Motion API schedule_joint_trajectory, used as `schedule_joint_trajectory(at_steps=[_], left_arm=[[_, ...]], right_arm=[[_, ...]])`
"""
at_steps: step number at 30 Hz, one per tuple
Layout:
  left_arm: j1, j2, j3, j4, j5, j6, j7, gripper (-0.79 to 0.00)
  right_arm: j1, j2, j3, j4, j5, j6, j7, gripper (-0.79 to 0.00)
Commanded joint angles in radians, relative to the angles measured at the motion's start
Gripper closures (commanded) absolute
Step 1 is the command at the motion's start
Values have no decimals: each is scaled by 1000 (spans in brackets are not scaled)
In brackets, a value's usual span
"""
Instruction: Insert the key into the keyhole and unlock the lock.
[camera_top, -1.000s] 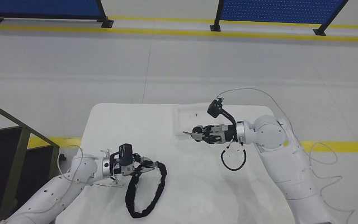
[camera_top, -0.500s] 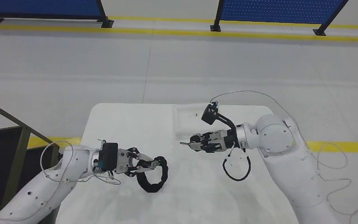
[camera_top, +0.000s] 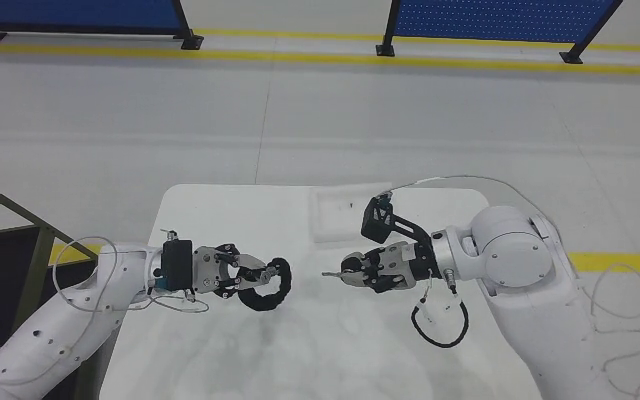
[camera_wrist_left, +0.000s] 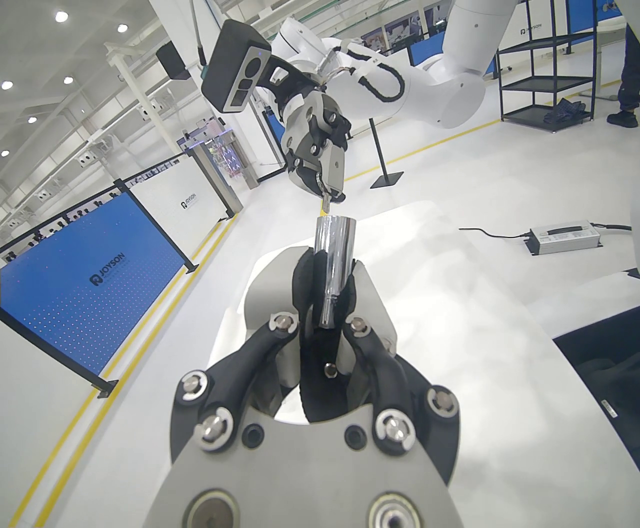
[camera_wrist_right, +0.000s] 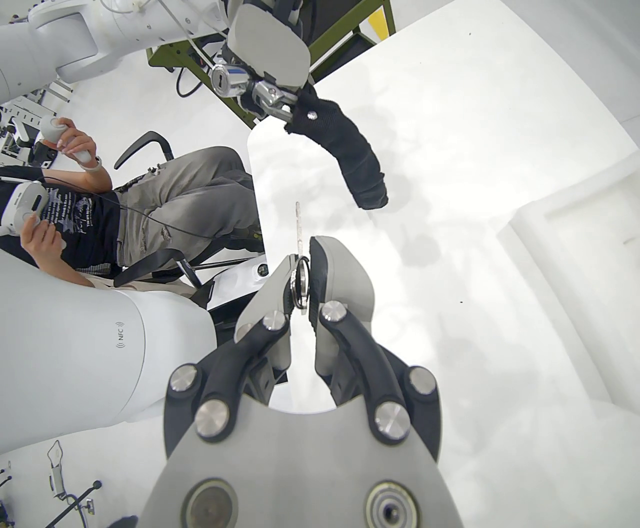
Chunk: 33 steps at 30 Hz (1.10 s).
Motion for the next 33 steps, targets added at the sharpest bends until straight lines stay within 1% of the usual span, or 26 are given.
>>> schedule_joint_trajectory(at_steps=[1, 11, 13, 15, 16, 18, 22, 26, 31, 33], left_arm=[[0, 0, 0, -1, 1, -1, 0, 0], [0, 0, 0, -1, 1, -1, 0, 0], [0, 0, 0, -1, 1, -1, 0, 0], [2, 0, -1, -2, 1, 4, -8, 0], [7, -2, -4, -12, -1, 19, -38, 0], [11, -6, -10, -33, -6, 31, -87, 0], [17, -18, -15, -61, -10, 59, -160, 0], [25, -28, -18, -86, 3, 87, -234, 0], [44, -36, -34, -87, -19, 102, -263, 0], [49, -39, -37, -91, -16, 104, -270, 0]], right_arm=[[0, 0, 0, 0, 0, 0, 0, 0], [-3, 0, -2, -1, -3, 0, -2, 0], [-10, 5, -41, -32, -30, 10, 24, 0], [13, 11, -83, -59, -58, 47, 61, 0], [30, 13, -95, -59, -58, 65, 79, 0], [69, 17, -122, -58, -68, 116, 80, 0], [145, 26, -162, -78, -47, 286, 80, 0], [208, 43, -207, -132, -93, 416, 80, 0], [257, 74, -263, -181, -152, 539, 80, 0], [278, 87, -286, -194, -149, 576, 80, 0]])
